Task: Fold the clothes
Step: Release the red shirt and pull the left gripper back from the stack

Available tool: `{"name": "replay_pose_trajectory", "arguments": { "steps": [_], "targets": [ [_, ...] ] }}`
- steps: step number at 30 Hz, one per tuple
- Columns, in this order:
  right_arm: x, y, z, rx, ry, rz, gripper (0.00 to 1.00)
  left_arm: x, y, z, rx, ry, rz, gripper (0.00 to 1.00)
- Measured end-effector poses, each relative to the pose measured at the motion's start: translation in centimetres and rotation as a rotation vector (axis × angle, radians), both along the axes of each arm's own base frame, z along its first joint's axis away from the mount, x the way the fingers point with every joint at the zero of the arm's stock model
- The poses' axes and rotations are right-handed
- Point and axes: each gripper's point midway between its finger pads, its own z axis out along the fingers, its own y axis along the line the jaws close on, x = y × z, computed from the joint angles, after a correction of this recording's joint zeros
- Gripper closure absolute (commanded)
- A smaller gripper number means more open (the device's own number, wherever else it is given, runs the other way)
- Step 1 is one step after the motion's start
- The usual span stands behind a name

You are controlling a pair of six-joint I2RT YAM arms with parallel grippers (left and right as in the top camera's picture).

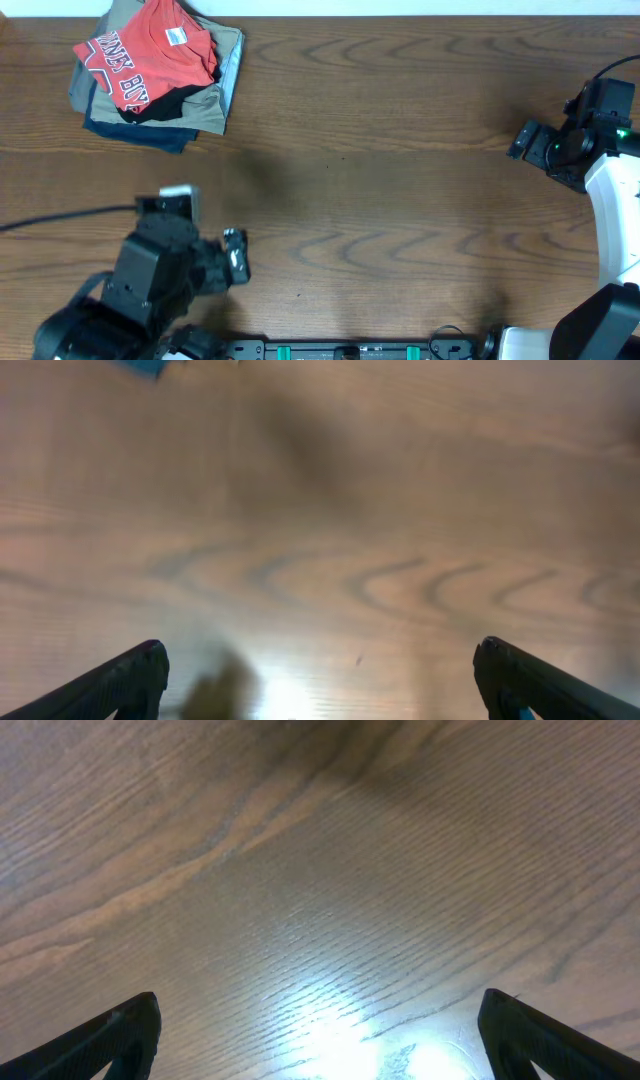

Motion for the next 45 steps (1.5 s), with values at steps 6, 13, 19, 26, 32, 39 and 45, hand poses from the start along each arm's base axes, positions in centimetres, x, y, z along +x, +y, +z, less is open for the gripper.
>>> {"name": "replay_pose_trajectory", "arguments": {
  "steps": [6, 13, 19, 26, 32, 39, 45],
  "targets": [
    [0.0, 0.0, 0.0, 0.000, 0.000, 0.000, 0.01, -2.3, 1.2, -1.8, 0.040, 0.105, 0.017, 0.02],
    [0.0, 0.0, 0.0, 0.000, 0.000, 0.000, 0.01, -2.0, 1.2, -1.6, 0.038, 0.092, 0.027, 0.02],
    [0.0, 0.0, 0.0, 0.000, 0.000, 0.000, 0.01, 0.4, 0.2, -1.6, 0.011, 0.008, 0.030, 0.02],
    [0.0, 0.0, 0.0, 0.000, -0.001, 0.000, 0.01, 4.1, -0.9, -5.4, -0.009, -0.149, 0.002, 0.02],
    [0.0, 0.0, 0.0, 0.000, -0.001, 0.000, 0.01, 5.5, 0.6, -8.6, -0.050, -0.327, 0.077, 0.02],
    [0.0, 0.0, 0.0, 0.000, -0.001, 0.000, 0.01, 5.4, 3.7, -9.5, -0.075, -0.482, 0.214, 0.02],
    [0.0, 0.0, 0.0, 0.000, 0.000, 0.000, 0.01, 5.5, 6.1, -8.7, -0.072, -0.606, 0.318, 0.02]
  ]
}}
